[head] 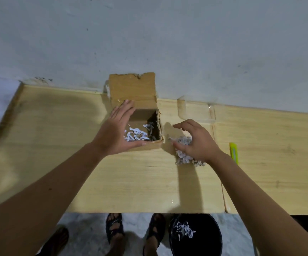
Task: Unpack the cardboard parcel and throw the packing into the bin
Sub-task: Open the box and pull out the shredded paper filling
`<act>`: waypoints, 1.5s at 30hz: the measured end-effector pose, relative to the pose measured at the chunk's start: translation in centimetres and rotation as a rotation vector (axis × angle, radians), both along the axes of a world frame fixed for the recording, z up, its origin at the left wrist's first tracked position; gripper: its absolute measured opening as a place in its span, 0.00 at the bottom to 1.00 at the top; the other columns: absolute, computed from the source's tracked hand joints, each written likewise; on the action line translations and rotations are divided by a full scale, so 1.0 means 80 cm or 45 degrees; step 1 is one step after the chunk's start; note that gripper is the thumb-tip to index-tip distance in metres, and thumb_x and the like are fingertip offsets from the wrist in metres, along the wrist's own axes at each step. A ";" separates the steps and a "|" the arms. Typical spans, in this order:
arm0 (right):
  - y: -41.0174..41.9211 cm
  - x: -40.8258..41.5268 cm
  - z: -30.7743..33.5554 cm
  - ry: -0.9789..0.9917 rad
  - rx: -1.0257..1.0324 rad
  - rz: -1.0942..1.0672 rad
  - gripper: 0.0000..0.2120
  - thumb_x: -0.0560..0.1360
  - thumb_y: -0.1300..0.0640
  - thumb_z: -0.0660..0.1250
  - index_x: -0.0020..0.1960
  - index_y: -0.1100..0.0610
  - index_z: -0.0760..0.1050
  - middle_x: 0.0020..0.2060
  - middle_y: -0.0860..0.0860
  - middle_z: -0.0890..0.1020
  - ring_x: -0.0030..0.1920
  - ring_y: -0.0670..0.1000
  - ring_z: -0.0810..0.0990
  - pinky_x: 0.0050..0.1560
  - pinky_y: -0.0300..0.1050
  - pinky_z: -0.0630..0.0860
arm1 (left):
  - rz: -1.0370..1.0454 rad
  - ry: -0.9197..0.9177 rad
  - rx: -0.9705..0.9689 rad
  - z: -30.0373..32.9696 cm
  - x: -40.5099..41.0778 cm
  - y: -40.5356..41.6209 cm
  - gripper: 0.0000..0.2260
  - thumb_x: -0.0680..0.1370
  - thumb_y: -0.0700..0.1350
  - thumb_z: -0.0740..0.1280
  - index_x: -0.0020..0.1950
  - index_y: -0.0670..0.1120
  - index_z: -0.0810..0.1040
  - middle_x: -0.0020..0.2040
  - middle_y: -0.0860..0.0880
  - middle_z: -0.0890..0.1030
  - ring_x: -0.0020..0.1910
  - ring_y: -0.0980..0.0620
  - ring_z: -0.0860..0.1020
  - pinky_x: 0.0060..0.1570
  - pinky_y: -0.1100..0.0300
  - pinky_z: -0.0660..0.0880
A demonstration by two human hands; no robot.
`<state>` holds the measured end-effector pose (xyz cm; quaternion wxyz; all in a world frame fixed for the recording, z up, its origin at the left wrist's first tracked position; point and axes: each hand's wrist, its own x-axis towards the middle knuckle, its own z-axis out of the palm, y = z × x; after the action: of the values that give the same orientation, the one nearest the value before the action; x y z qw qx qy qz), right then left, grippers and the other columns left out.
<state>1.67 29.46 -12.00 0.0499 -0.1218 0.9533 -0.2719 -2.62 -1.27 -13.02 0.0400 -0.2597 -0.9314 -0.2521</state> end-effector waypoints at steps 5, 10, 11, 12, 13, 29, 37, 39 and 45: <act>-0.057 -0.034 0.001 0.070 -0.140 0.049 0.23 0.73 0.45 0.75 0.65 0.51 0.79 0.58 0.46 0.80 0.59 0.49 0.79 0.62 0.47 0.75 | 0.150 -0.200 0.090 0.001 0.003 -0.035 0.66 0.58 0.76 0.75 0.82 0.39 0.55 0.84 0.45 0.55 0.83 0.48 0.54 0.79 0.42 0.60; -0.098 -0.067 -0.006 0.104 -0.027 0.201 0.26 0.69 0.48 0.79 0.65 0.52 0.79 0.58 0.48 0.81 0.60 0.53 0.74 0.63 0.47 0.72 | 0.189 -0.388 0.225 -0.011 0.011 -0.056 0.68 0.57 0.71 0.81 0.84 0.47 0.46 0.84 0.58 0.44 0.83 0.54 0.51 0.78 0.45 0.63; -0.101 -0.073 -0.006 0.095 0.004 0.221 0.27 0.69 0.47 0.79 0.66 0.53 0.79 0.59 0.49 0.81 0.60 0.54 0.73 0.63 0.48 0.72 | 0.206 -0.407 0.265 -0.012 0.012 -0.057 0.68 0.58 0.69 0.81 0.84 0.47 0.45 0.84 0.58 0.42 0.83 0.55 0.52 0.78 0.47 0.63; -0.102 -0.077 -0.005 0.083 0.036 0.240 0.29 0.68 0.46 0.78 0.66 0.53 0.78 0.59 0.50 0.81 0.61 0.54 0.73 0.64 0.47 0.72 | 0.219 -0.427 0.306 -0.014 0.013 -0.057 0.69 0.58 0.67 0.82 0.84 0.47 0.43 0.83 0.59 0.41 0.82 0.57 0.51 0.78 0.52 0.62; -0.103 -0.081 -0.004 0.077 0.076 0.268 0.30 0.68 0.44 0.77 0.67 0.53 0.78 0.59 0.50 0.81 0.61 0.54 0.72 0.64 0.47 0.71 | 0.228 -0.450 0.339 -0.014 0.014 -0.057 0.69 0.58 0.66 0.83 0.84 0.47 0.41 0.83 0.60 0.39 0.81 0.61 0.50 0.77 0.58 0.59; -0.181 -0.127 -0.010 -0.323 0.672 0.563 0.36 0.74 0.36 0.68 0.78 0.49 0.65 0.67 0.55 0.78 0.64 0.59 0.79 0.62 0.53 0.78 | 0.243 -0.530 0.343 -0.022 0.008 -0.061 0.69 0.59 0.66 0.82 0.84 0.49 0.40 0.81 0.59 0.45 0.78 0.60 0.56 0.74 0.57 0.66; -0.204 -0.138 -0.011 -0.766 0.665 0.555 0.38 0.75 0.54 0.73 0.80 0.50 0.60 0.70 0.54 0.76 0.67 0.59 0.77 0.63 0.50 0.77 | 0.216 -0.537 0.354 -0.028 0.007 -0.062 0.67 0.60 0.66 0.82 0.84 0.51 0.39 0.79 0.59 0.51 0.77 0.58 0.59 0.72 0.55 0.67; -0.204 -0.134 -0.017 -0.864 0.446 0.508 0.36 0.75 0.61 0.72 0.79 0.51 0.62 0.67 0.53 0.78 0.66 0.57 0.77 0.59 0.45 0.75 | 0.215 -0.536 0.350 -0.028 0.007 -0.062 0.67 0.60 0.66 0.82 0.84 0.51 0.39 0.79 0.60 0.50 0.76 0.60 0.58 0.71 0.57 0.66; -0.200 -0.113 -0.037 -0.848 -0.205 0.318 0.29 0.72 0.71 0.73 0.71 0.56 0.74 0.59 0.54 0.82 0.57 0.52 0.82 0.55 0.40 0.80 | 0.198 -0.539 0.296 -0.029 0.005 -0.063 0.68 0.60 0.67 0.81 0.84 0.52 0.37 0.80 0.56 0.49 0.77 0.58 0.58 0.70 0.59 0.65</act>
<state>-7.36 13.47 -14.98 0.3808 -0.1453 0.8380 -0.3627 -2.25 -6.29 -15.36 -0.1071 -0.1223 -0.9009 -0.4023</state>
